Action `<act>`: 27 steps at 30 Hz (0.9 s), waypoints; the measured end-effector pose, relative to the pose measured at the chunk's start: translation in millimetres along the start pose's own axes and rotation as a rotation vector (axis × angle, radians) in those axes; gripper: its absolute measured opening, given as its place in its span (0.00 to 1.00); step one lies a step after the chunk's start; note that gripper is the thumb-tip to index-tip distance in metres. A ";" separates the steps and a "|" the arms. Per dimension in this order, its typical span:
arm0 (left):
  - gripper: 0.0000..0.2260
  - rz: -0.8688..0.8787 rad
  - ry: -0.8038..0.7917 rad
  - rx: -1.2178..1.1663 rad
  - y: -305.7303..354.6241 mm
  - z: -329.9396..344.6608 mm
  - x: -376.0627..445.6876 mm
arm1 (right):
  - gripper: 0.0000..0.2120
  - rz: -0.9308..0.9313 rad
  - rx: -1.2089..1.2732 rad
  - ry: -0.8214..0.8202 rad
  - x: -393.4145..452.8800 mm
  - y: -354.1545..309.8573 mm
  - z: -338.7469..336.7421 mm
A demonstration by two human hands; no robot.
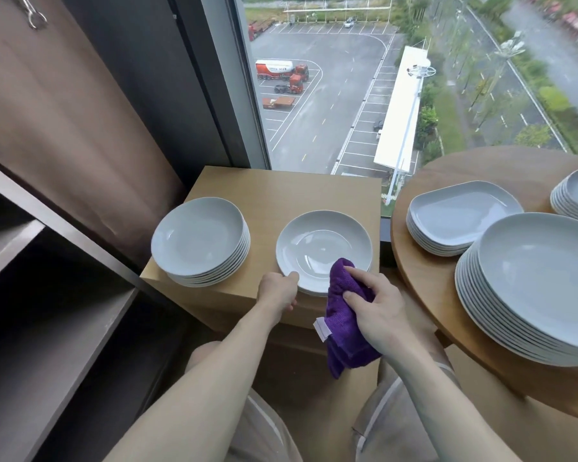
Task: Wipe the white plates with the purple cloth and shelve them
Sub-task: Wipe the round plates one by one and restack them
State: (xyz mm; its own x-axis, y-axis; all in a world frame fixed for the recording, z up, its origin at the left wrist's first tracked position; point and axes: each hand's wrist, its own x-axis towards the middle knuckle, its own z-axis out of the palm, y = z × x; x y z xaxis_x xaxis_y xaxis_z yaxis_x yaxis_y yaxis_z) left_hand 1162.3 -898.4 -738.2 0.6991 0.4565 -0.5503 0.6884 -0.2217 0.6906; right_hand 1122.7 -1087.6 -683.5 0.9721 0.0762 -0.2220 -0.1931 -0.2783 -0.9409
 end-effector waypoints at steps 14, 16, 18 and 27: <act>0.16 0.005 -0.067 0.092 21.3 -15.8 -22.7 | 0.18 0.017 0.034 0.027 -7.0 -4.0 -6.9; 0.16 0.037 -0.080 0.038 25.1 -18.8 -26.0 | 0.18 0.015 0.048 0.026 -8.9 -6.1 -7.8; 0.16 0.045 -0.106 -0.062 26.8 -23.5 -32.0 | 0.18 0.003 0.062 0.020 -10.6 -9.5 -9.3; 0.15 0.021 -0.174 -0.249 6.0 -56.9 -56.0 | 0.18 -0.021 0.134 -0.047 -11.9 -20.7 -4.7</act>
State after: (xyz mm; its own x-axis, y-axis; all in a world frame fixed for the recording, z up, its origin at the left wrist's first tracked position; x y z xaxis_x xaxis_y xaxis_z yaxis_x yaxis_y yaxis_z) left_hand 1116.3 -876.3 -676.4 0.7500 0.2947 -0.5922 0.6201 -0.0016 0.7846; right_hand 1115.8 -1087.3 -660.1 0.9693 0.1264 -0.2109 -0.1921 -0.1462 -0.9704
